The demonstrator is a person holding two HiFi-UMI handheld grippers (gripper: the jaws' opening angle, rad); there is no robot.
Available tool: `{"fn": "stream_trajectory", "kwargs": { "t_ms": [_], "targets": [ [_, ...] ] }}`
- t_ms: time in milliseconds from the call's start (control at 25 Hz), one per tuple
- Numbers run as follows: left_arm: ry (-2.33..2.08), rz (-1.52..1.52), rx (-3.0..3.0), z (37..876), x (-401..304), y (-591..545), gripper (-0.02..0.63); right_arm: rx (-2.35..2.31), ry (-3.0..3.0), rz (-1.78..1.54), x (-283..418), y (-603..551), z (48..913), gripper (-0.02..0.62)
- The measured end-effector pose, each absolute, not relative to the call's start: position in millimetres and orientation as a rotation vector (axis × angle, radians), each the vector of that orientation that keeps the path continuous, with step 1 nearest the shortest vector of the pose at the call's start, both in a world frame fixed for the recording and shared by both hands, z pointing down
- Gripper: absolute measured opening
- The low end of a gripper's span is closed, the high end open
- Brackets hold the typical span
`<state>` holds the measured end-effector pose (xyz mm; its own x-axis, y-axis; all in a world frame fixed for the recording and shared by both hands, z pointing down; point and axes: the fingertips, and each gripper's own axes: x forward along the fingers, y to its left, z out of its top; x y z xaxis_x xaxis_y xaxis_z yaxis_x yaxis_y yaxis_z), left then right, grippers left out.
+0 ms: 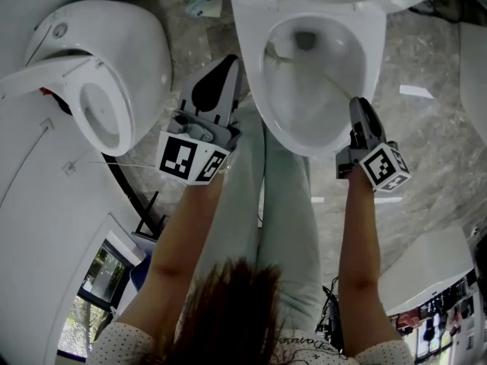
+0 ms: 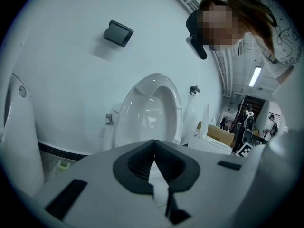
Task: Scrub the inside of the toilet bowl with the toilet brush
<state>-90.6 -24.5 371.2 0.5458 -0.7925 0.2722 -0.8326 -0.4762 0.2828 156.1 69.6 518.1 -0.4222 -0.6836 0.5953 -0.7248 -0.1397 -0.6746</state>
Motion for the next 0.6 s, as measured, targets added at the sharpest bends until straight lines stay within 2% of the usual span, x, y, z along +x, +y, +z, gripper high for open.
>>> {"fn": "stream_trajectory", "kwargs": {
  "t_ms": [600],
  "targets": [
    [-1.311,0.159,2.421,369,-83,-22,0.003,1.503,-2.055,1.599,157,113,514,0.127]
  ]
}}
